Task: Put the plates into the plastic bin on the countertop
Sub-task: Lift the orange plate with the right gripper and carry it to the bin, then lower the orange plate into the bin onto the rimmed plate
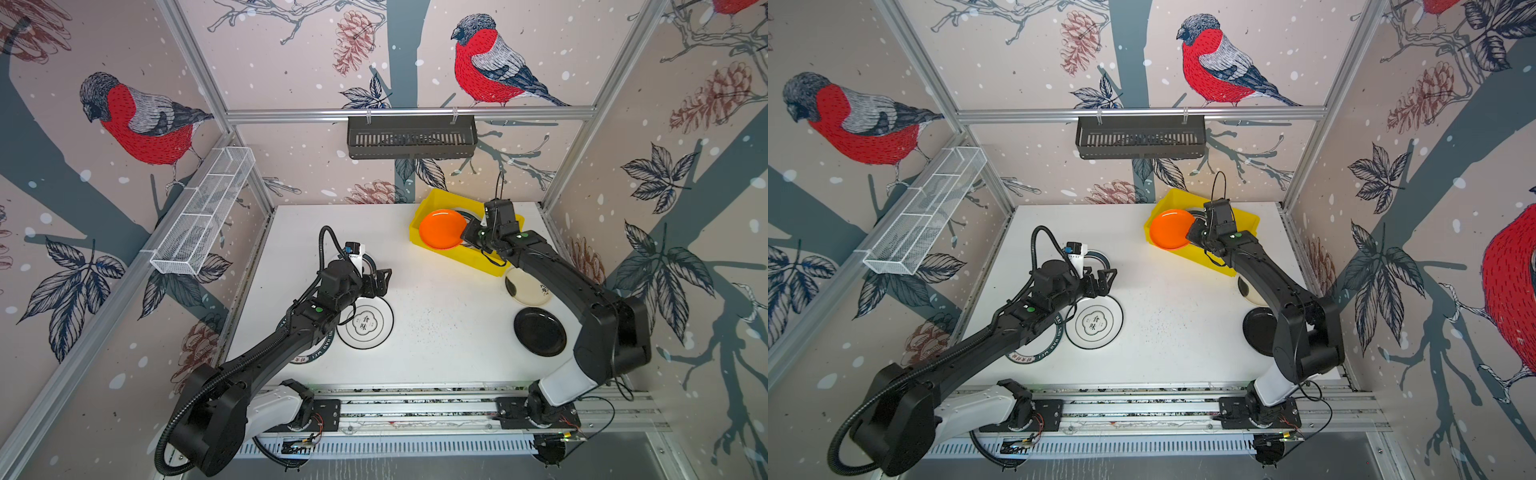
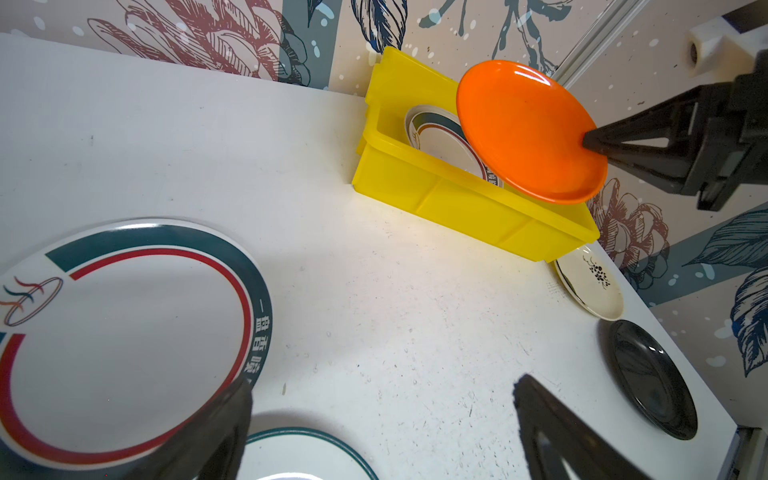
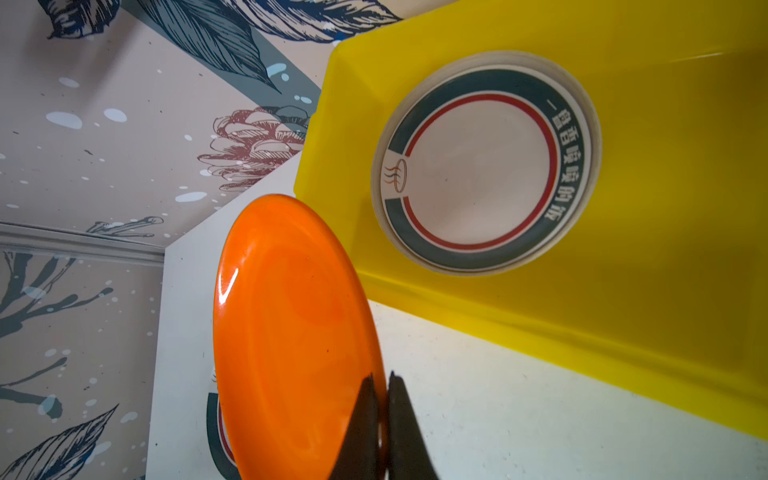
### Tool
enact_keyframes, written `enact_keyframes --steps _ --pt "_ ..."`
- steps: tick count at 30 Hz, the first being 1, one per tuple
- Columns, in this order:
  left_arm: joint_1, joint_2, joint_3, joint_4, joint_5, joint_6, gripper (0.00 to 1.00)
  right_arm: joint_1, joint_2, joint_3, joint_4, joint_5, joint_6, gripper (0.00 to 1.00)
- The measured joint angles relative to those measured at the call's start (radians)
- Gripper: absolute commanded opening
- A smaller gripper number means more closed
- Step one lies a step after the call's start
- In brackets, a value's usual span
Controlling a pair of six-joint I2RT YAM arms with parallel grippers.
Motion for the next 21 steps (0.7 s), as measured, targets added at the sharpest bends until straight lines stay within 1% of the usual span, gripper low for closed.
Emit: enact_keyframes --steps 9,15,21 --pt "0.0 -0.046 -0.065 0.046 0.019 -0.018 0.97 -0.113 0.214 0.182 -0.013 -0.016 -0.035 0.0" --pt "0.0 -0.072 -0.079 0.067 0.023 -0.03 0.97 -0.161 0.301 0.187 0.004 -0.044 -0.01 0.0" --pt "0.0 -0.088 -0.063 0.062 0.025 -0.03 0.97 -0.172 0.395 0.232 0.027 -0.032 -0.007 0.0"
